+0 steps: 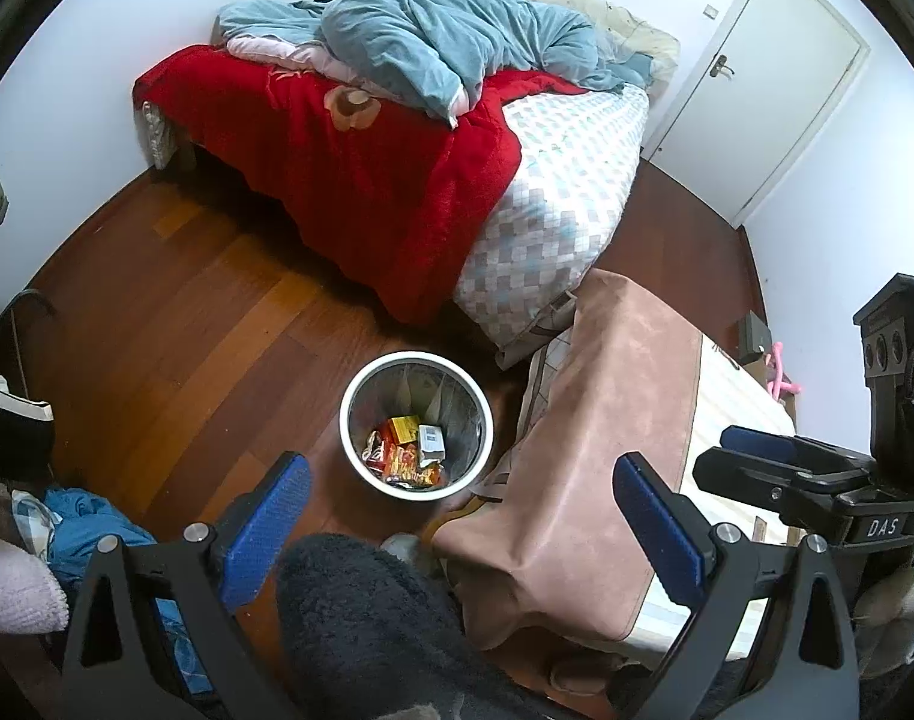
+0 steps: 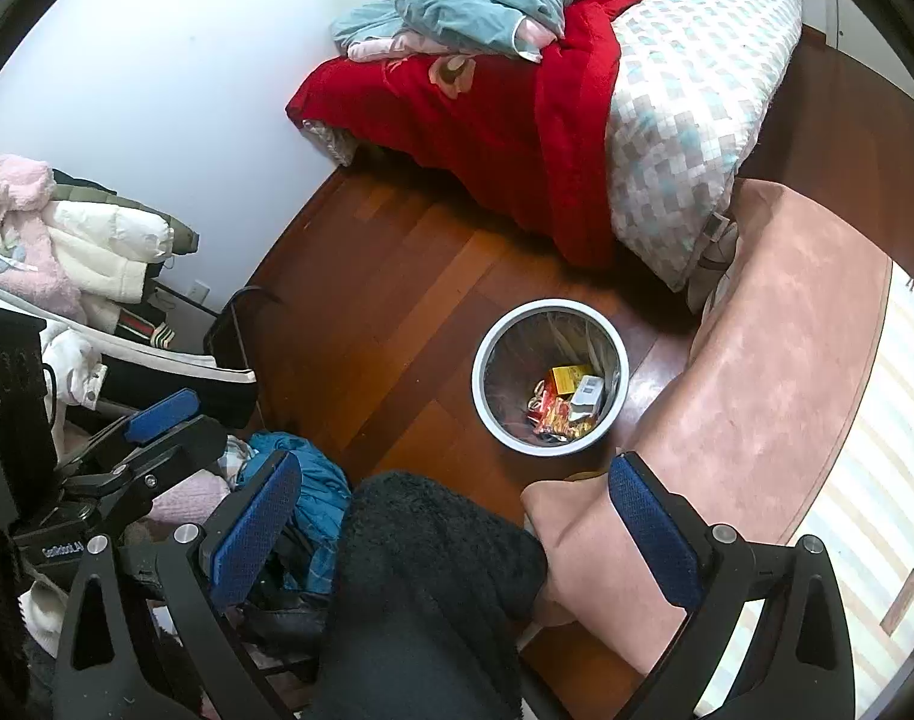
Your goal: Collect trash
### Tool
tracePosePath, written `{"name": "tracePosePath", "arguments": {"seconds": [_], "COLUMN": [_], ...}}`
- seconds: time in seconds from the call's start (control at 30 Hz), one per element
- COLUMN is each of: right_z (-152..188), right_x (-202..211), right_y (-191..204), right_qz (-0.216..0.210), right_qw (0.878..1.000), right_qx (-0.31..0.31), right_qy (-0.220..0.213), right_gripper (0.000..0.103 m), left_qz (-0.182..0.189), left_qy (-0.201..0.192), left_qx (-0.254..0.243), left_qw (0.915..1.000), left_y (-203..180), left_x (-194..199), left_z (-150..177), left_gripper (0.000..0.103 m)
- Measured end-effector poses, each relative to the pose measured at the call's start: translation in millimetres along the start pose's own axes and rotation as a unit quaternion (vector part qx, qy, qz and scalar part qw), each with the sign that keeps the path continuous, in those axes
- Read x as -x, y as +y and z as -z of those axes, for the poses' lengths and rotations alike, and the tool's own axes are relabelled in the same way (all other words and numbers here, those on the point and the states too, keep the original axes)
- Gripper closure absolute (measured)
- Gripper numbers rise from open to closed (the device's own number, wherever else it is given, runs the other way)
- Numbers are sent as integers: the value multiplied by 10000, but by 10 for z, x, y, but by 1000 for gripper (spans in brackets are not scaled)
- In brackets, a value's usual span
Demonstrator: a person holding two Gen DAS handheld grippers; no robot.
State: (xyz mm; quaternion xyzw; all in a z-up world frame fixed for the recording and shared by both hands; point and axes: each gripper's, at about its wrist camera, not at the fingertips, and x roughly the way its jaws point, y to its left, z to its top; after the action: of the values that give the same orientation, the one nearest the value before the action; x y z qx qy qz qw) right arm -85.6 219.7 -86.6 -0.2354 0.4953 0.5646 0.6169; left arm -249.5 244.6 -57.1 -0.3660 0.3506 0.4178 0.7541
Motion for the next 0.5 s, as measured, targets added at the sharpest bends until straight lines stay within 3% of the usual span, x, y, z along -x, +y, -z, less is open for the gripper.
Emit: {"name": "tracePosePath", "arguments": {"seconds": [0.5], "right_z": [41], "right_x": [10], "right_y": [32], "right_qz": [-66], "right_qw": [10000], "right_qx": [0], "right_qy": [49], "right_gripper": [0], "left_qz": [5], "left_qy": [23], "left_qx": [13], "left_qw": [10000], "left_y": [6], "left_x": [-7], "left_z": [10], "left_gripper": [0]}}
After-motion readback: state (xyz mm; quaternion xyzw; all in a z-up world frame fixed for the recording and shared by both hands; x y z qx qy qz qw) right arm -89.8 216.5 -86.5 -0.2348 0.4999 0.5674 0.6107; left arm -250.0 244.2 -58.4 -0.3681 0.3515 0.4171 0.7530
